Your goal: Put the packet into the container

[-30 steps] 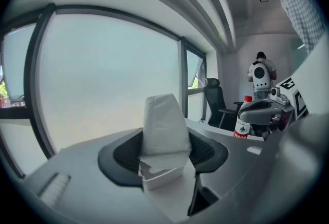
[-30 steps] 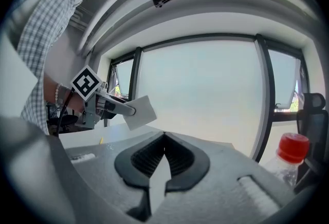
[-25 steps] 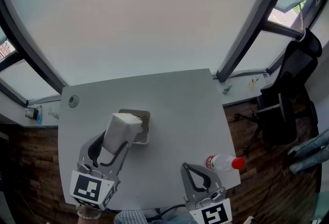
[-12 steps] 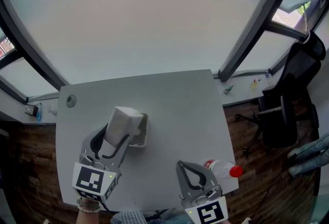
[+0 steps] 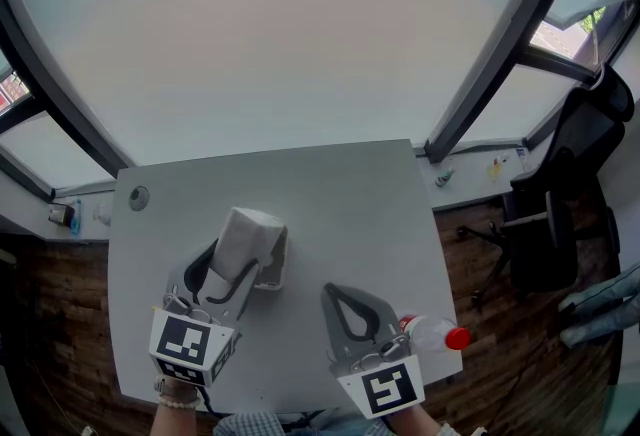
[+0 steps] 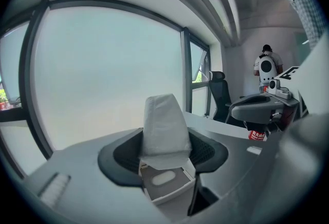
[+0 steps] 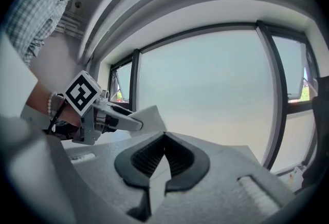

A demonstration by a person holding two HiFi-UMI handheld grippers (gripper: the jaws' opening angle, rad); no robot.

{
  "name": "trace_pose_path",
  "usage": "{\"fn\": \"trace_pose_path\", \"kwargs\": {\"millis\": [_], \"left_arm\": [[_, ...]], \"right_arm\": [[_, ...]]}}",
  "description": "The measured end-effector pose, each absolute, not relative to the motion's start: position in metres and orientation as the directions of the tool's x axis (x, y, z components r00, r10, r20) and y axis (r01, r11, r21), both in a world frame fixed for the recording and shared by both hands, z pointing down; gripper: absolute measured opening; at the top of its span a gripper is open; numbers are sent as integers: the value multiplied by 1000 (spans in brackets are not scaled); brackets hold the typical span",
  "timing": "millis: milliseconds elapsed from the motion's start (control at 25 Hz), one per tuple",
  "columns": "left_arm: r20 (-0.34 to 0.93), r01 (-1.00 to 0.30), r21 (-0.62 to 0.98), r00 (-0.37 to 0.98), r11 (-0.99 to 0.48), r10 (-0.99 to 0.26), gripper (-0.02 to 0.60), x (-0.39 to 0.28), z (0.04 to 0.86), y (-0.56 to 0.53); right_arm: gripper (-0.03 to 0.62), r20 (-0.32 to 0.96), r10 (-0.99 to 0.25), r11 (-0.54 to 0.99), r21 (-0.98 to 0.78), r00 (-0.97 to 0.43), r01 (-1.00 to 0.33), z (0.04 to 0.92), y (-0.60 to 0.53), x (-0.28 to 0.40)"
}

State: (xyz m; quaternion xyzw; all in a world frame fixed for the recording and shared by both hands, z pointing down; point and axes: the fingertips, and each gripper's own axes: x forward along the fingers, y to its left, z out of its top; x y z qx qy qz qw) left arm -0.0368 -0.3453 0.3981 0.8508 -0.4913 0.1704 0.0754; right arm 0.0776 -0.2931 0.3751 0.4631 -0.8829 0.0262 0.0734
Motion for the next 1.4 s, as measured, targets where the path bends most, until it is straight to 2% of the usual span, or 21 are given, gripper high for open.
{"fn": "trace_pose_path", "kwargs": {"millis": [480, 880, 1200, 1400], "left_arm": [[442, -863, -25, 443, -505, -780, 252, -38, 429, -351], [535, -887, 12, 397, -463, -746, 253, -45, 471, -358], [607, -877, -59, 348, -477, -714, 258, -47, 503, -357], [602, -871, -94, 336, -482, -724, 262, -47, 505, -357]], "right_arm": [[2, 103, -839, 539, 22, -534, -842, 358, -325, 77], [2, 114, -834, 546, 23, -540, -837, 361, -332, 73], [2, 141, -834, 542, 30, -534, -840, 367, -333, 71], [2, 151, -835, 538, 21, -529, -843, 370, -331, 70]]}}
